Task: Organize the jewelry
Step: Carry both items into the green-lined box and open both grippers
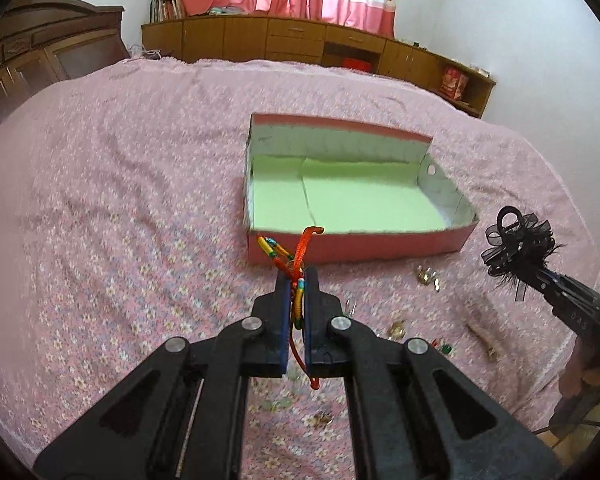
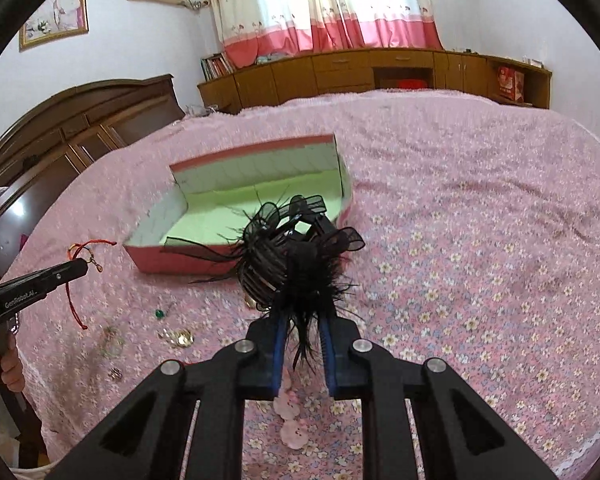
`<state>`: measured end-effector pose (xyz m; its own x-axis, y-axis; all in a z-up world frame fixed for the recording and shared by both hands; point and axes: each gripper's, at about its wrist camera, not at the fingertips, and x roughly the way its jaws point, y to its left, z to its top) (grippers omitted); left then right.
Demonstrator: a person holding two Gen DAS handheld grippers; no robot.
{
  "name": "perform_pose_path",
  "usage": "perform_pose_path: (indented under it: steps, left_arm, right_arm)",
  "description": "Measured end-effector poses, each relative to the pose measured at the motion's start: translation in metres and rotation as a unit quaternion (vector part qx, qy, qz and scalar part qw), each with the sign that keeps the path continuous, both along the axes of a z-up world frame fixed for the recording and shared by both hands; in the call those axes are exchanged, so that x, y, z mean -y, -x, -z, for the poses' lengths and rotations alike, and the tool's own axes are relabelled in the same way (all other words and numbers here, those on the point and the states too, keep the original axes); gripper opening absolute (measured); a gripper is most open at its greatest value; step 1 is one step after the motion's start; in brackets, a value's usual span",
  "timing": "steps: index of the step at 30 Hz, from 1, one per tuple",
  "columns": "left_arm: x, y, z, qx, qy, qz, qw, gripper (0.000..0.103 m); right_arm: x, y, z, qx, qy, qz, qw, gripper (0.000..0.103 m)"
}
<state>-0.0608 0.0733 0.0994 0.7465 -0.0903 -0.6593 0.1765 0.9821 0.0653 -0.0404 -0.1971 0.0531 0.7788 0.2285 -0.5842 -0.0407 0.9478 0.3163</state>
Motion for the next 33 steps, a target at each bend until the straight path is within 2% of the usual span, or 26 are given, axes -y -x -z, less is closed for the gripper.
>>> perform_pose_path:
  steps: [4,5,11,18,24,33]
  left_arm:
    - [0.010,-0.015,-0.013,0.011,-0.017,0.007,0.9998,0.000]
    - [0.019,-0.030,-0.012,0.010,-0.018,0.010,0.9997,0.000]
    - [0.055,-0.078,-0.006,0.004,-0.008,0.012,0.9999,0.000]
    - [0.062,-0.121,-0.001,0.001,-0.001,0.012,0.9999,0.000]
    - [0.065,-0.159,0.014,-0.012,0.007,0.008,0.9999,0.000]
    - [0.078,-0.215,0.039,-0.047,-0.010,-0.007,0.9988,0.000]
  right_arm:
    - [0.003,-0.009,-0.010,0.009,-0.005,-0.001,1.000,0.017]
    - [0.003,-0.010,-0.012,0.010,-0.006,-0.001,1.000,0.017]
    - [0.004,-0.035,-0.025,0.020,-0.009,-0.004,1.000,0.017]
    - [0.001,-0.073,-0.030,0.015,-0.007,-0.010,1.000,0.017]
    - [-0.003,-0.109,-0.029,0.003,-0.003,-0.009,1.000,0.017]
    - [-0.010,-0.159,-0.013,-0.025,0.019,-0.005,0.999,0.017]
